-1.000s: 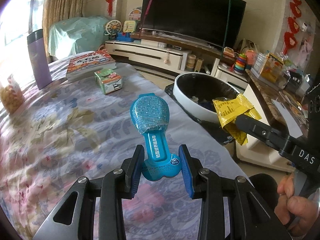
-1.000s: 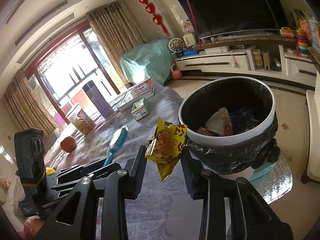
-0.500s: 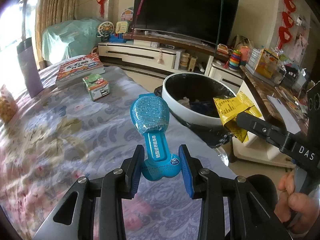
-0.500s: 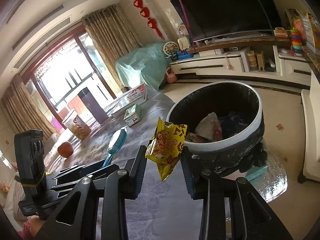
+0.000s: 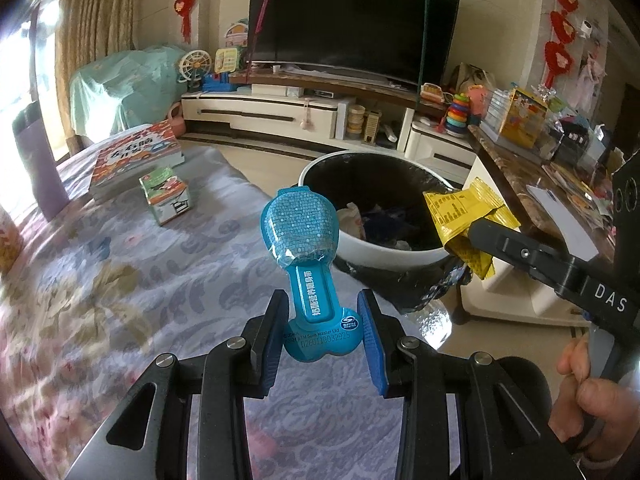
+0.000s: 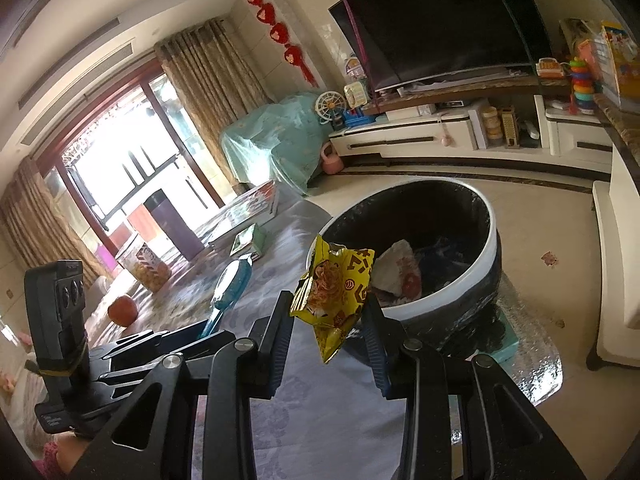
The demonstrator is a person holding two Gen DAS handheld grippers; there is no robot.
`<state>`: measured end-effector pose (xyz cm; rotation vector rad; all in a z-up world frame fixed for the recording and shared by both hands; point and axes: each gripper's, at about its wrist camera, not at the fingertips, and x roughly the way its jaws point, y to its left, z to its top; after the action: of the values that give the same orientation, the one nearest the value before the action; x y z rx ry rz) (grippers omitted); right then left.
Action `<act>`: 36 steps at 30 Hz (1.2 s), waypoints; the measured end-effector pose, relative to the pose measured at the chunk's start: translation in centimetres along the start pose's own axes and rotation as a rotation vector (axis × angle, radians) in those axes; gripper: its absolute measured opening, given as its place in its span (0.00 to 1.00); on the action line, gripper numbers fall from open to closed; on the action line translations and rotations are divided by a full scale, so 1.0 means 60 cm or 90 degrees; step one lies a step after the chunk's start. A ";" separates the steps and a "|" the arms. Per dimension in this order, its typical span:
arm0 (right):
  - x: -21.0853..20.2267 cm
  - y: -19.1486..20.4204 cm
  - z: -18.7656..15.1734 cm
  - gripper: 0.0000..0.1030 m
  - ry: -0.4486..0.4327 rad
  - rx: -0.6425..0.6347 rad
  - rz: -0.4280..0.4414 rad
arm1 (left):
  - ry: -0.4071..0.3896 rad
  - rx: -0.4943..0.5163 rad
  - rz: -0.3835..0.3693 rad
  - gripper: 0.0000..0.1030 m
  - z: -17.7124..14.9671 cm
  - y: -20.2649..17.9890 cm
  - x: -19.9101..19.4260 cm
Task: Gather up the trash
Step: 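Carry the blue brush and yellow snack bag over the trash bin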
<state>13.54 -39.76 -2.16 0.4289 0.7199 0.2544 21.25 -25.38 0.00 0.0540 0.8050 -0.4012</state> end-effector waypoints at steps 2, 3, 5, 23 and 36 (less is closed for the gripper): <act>0.000 -0.002 0.004 0.34 -0.002 -0.001 -0.002 | 0.000 0.004 -0.001 0.33 0.004 -0.004 0.004; 0.001 -0.004 0.006 0.34 -0.002 -0.001 -0.002 | 0.000 0.005 -0.002 0.33 0.007 -0.005 0.005; 0.001 -0.006 0.010 0.34 -0.004 -0.002 -0.005 | 0.000 0.009 -0.003 0.33 0.012 -0.008 0.009; 0.024 -0.035 0.040 0.34 0.000 -0.002 -0.016 | 0.005 0.030 -0.008 0.33 0.049 -0.023 0.045; 0.040 -0.053 0.056 0.34 0.008 0.002 -0.019 | 0.010 0.052 -0.007 0.33 0.076 -0.035 0.071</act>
<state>17.83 -42.67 -2.74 0.4198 0.7384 0.2271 26.26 -29.64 0.34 0.1298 0.8044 -0.4444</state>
